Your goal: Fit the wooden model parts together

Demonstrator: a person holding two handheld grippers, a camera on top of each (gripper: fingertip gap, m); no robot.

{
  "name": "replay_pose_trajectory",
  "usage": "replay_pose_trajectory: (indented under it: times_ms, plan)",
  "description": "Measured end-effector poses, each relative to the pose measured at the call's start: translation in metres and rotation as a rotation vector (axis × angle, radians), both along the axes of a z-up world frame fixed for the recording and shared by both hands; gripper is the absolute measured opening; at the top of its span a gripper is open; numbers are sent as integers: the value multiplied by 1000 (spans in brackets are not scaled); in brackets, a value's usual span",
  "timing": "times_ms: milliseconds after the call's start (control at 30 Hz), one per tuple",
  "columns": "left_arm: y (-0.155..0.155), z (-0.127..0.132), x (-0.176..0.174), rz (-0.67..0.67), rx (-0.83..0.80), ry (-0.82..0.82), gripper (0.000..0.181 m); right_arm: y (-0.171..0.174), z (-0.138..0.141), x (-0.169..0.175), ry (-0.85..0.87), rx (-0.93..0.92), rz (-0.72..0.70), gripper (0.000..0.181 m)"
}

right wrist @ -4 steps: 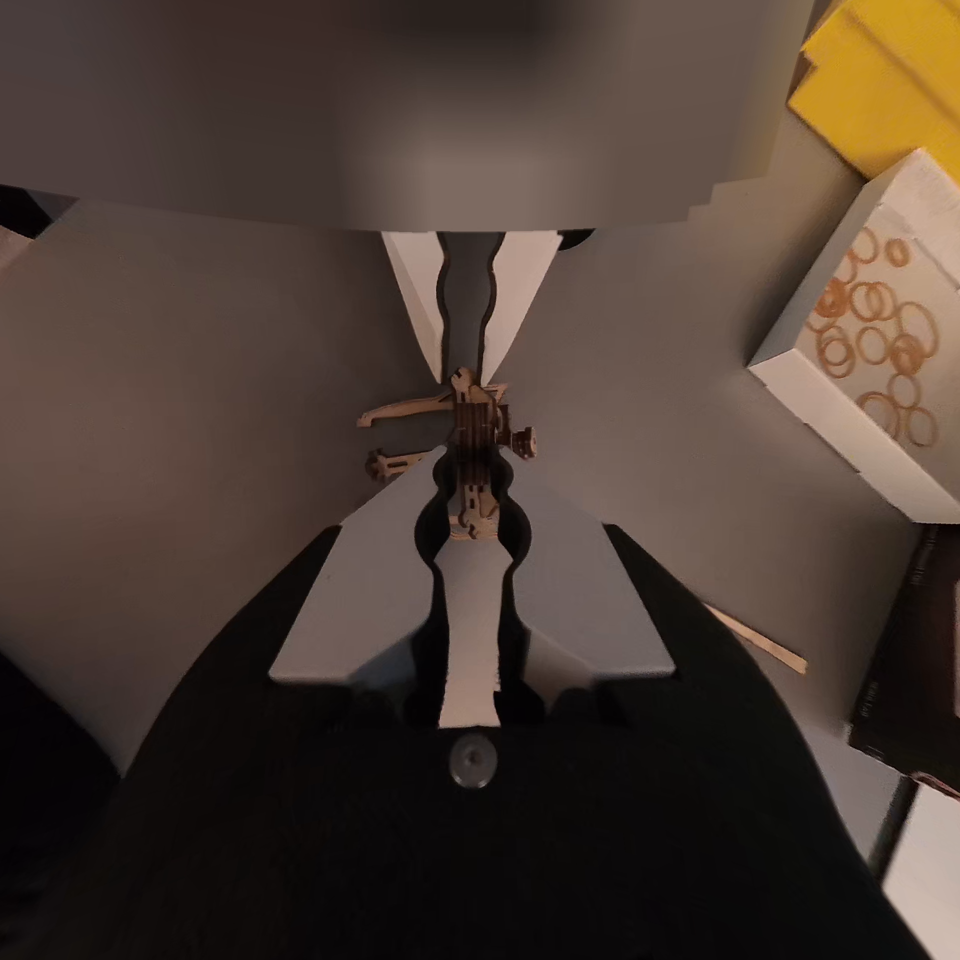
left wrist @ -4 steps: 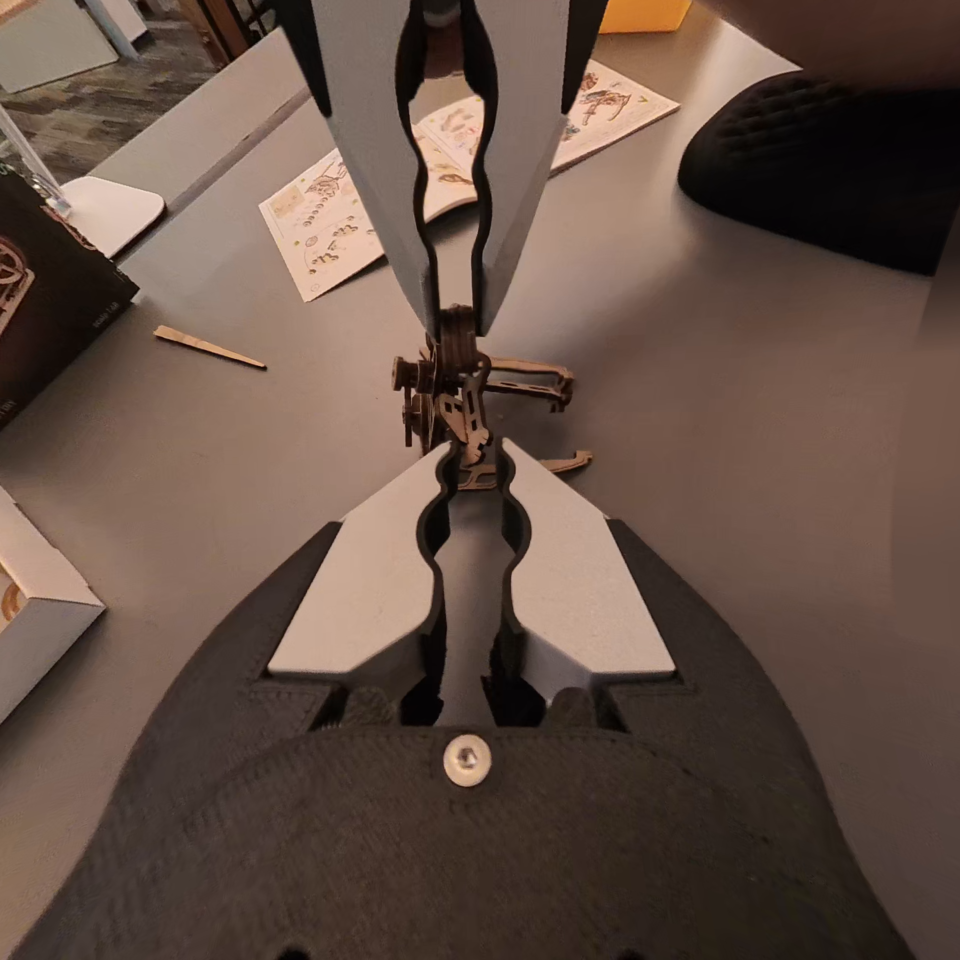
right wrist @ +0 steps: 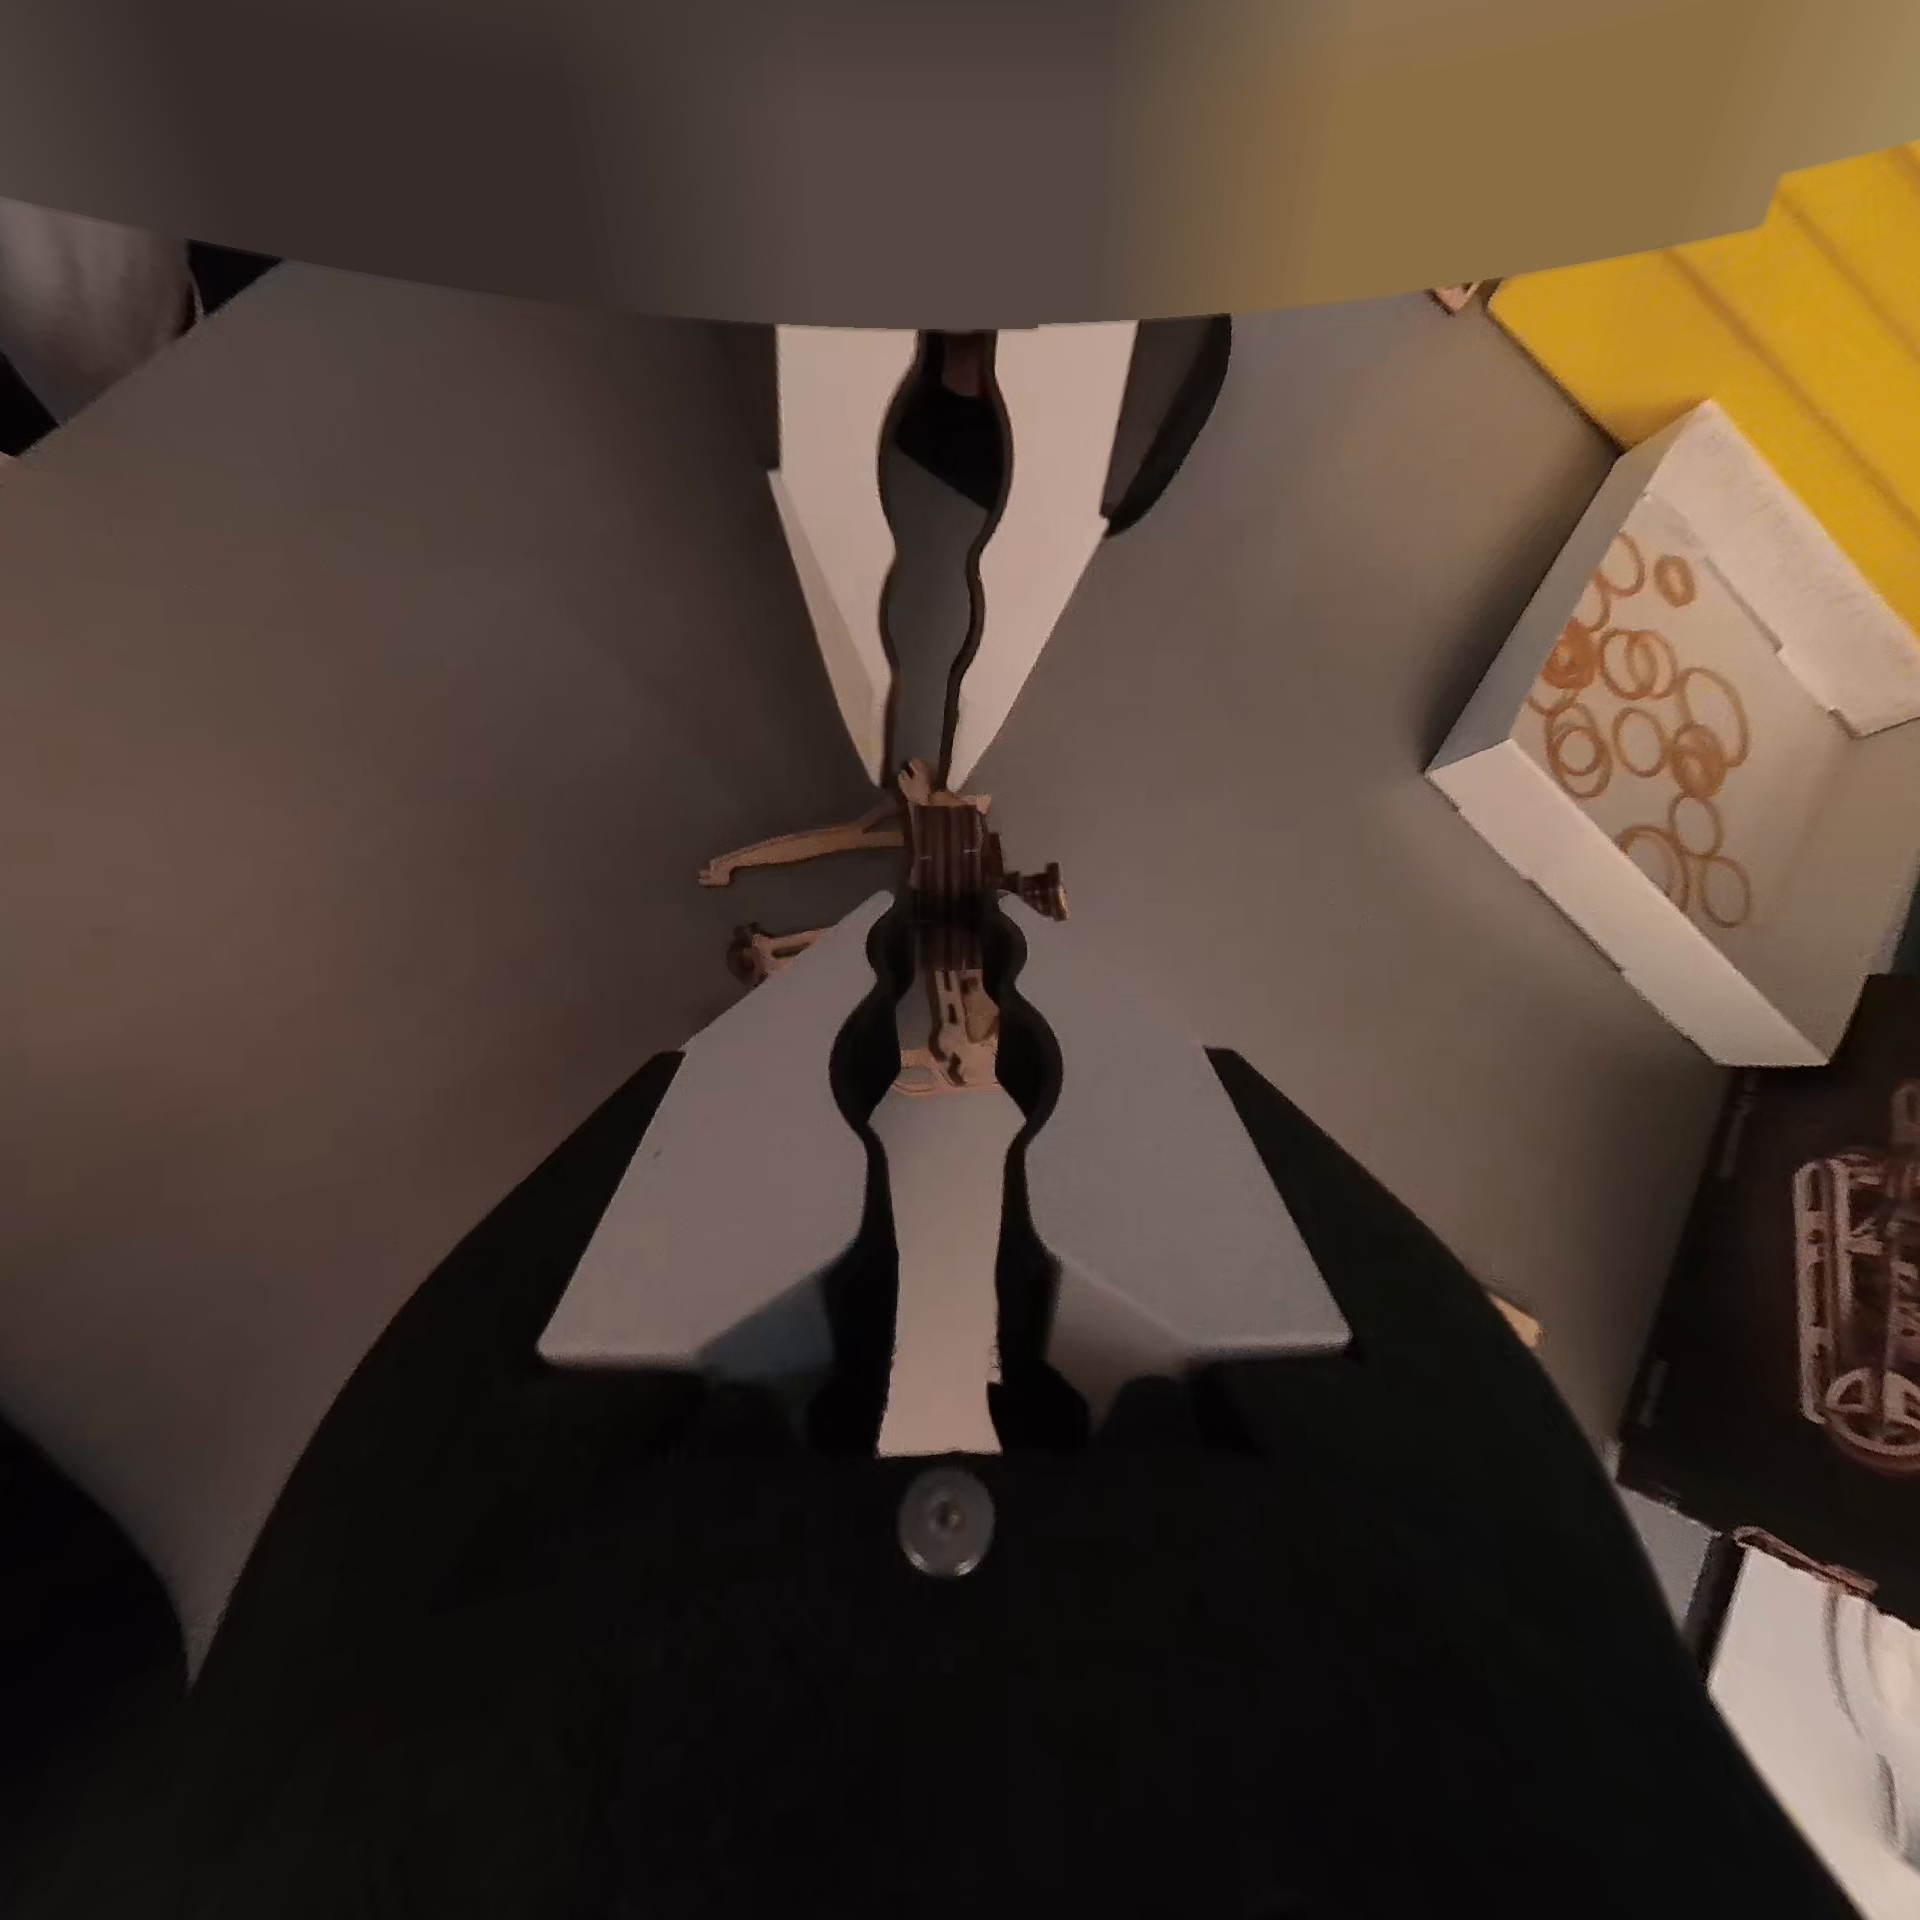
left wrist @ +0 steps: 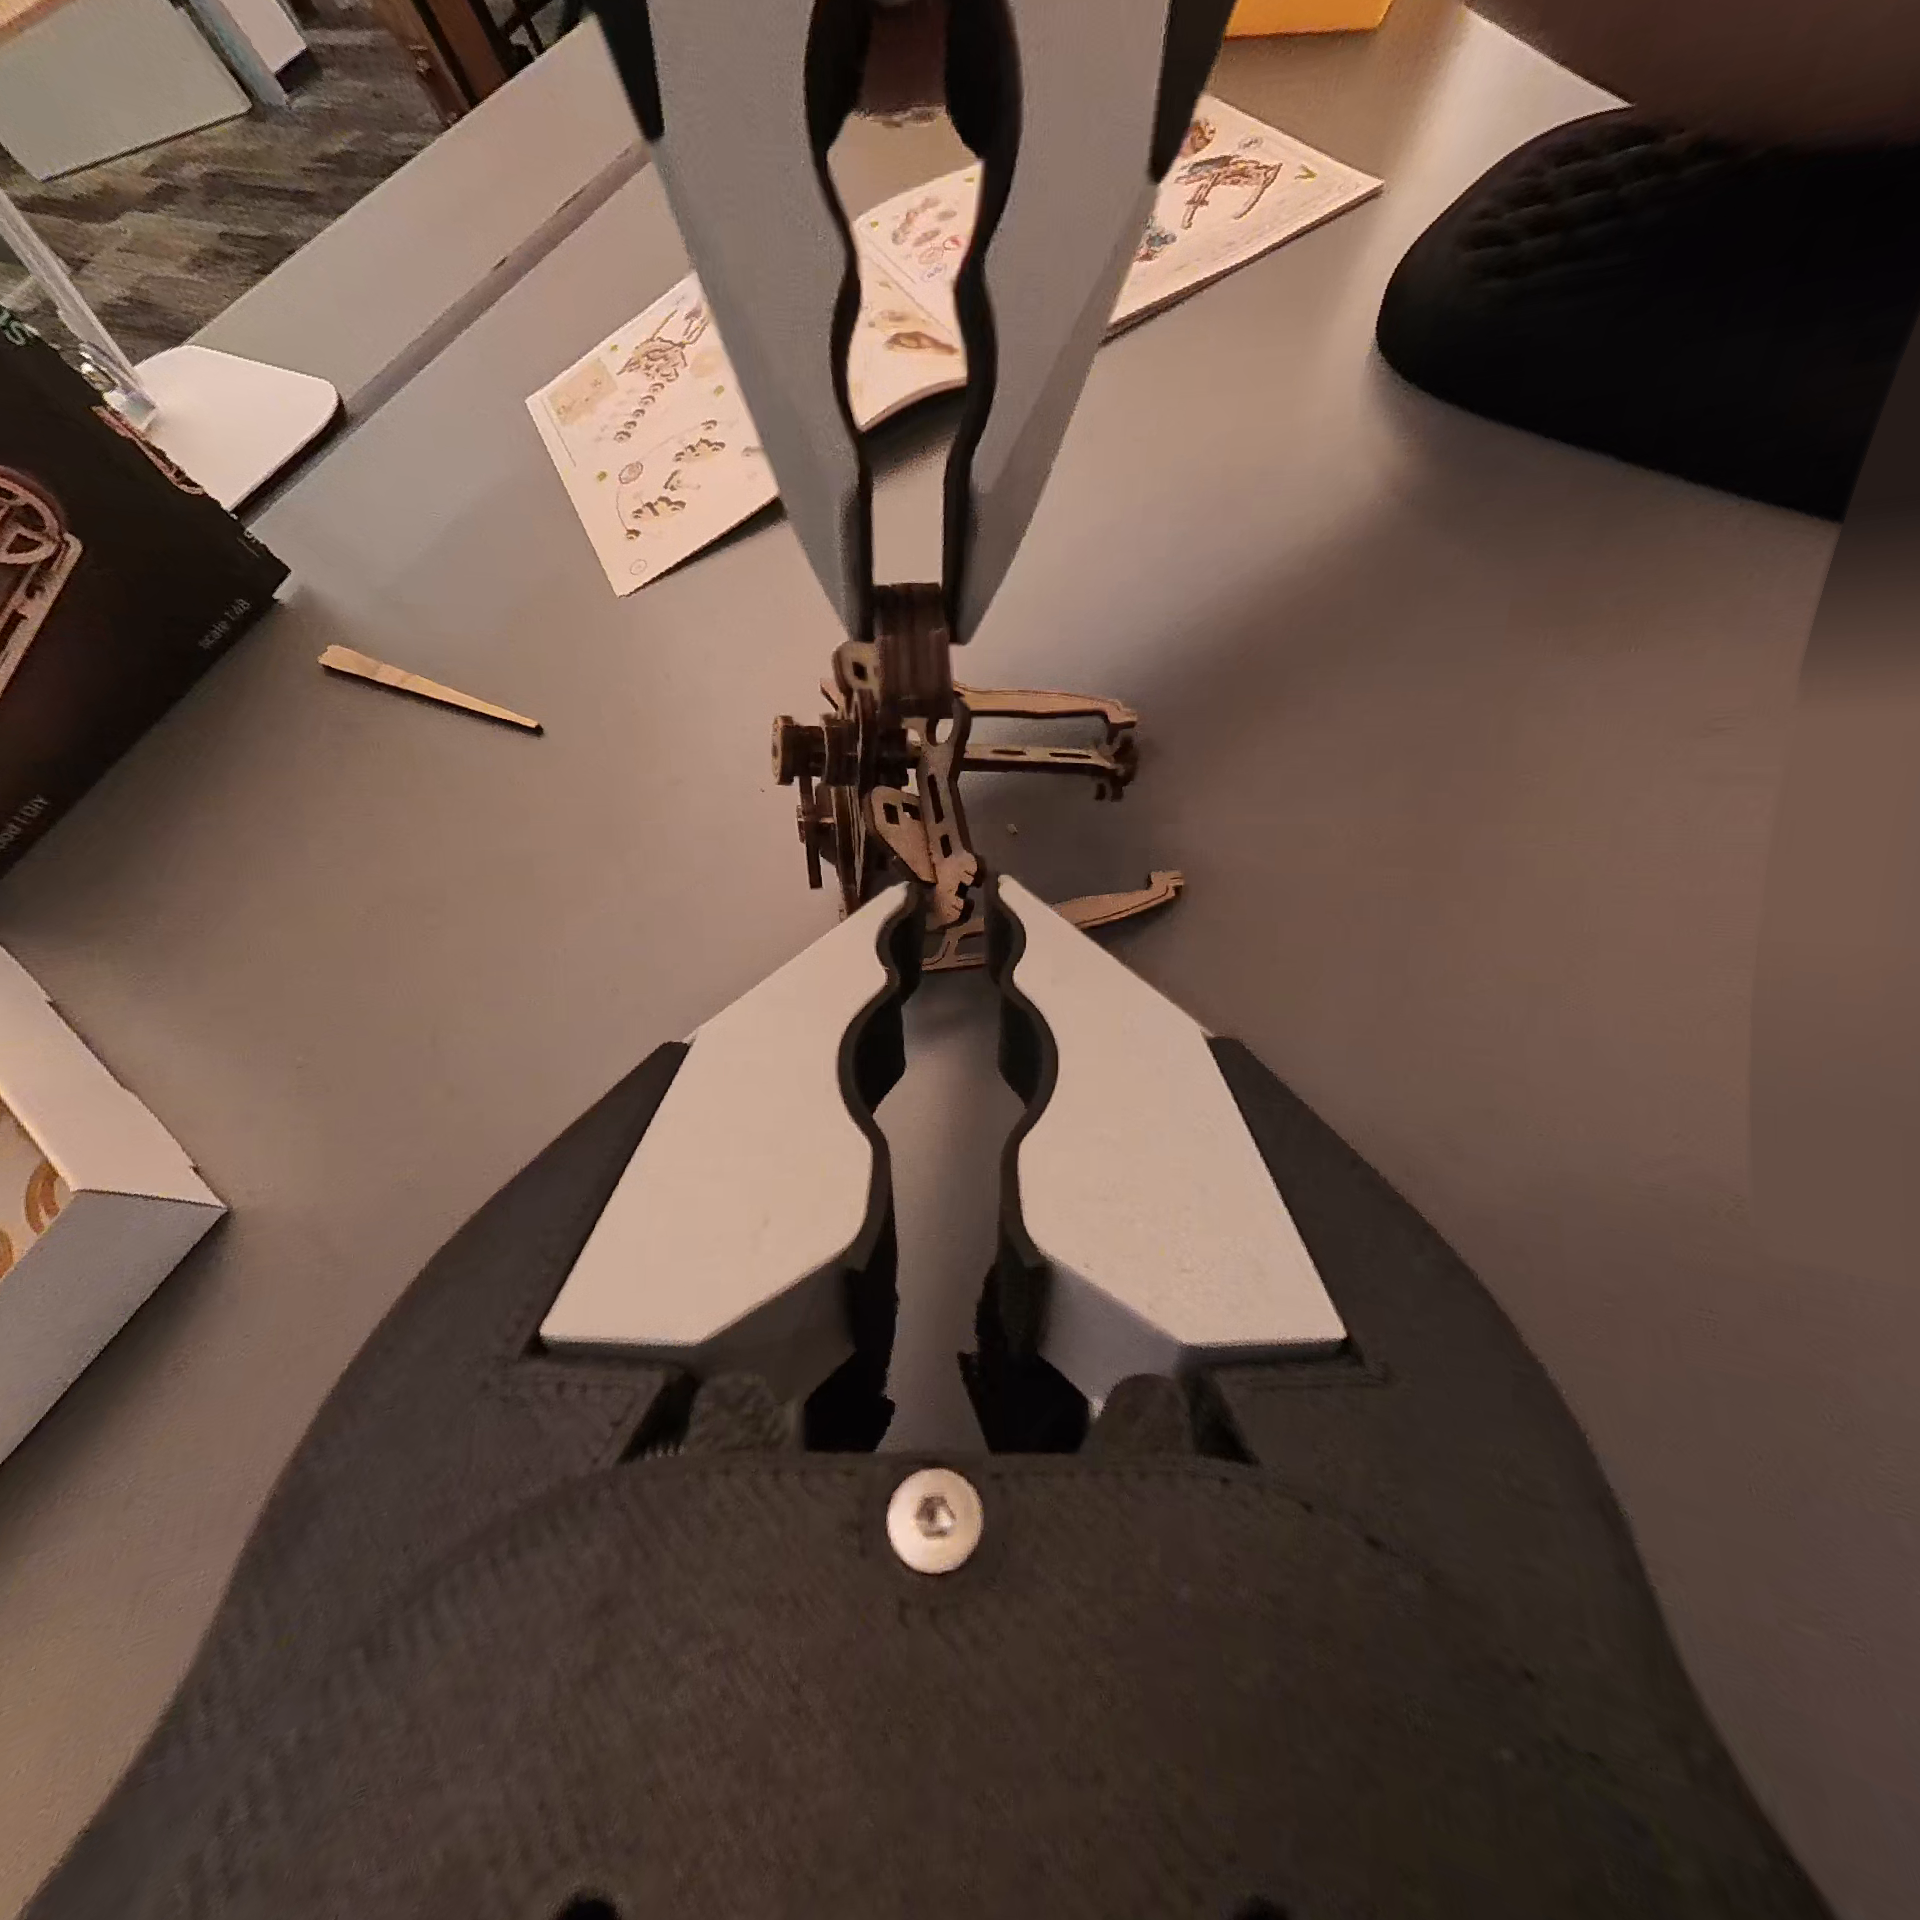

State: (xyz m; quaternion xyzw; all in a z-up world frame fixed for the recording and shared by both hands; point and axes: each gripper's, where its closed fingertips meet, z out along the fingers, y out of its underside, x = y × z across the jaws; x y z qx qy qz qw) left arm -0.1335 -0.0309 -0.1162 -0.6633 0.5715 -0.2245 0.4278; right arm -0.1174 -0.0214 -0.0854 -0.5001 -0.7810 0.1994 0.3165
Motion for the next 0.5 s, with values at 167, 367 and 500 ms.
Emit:
replay_pose_trajectory:
  times_ms: [167,367,500]
  plan:
    - [2,-2,0,11,1,13,8,2,4,5,72,210,8,11]
    - [4,0,0,23,6,0,13,-1,-5,4,43,332,41,11]
    - [3,8,-2,18,1,-54,19,0,-9,2,9,355,56,11]
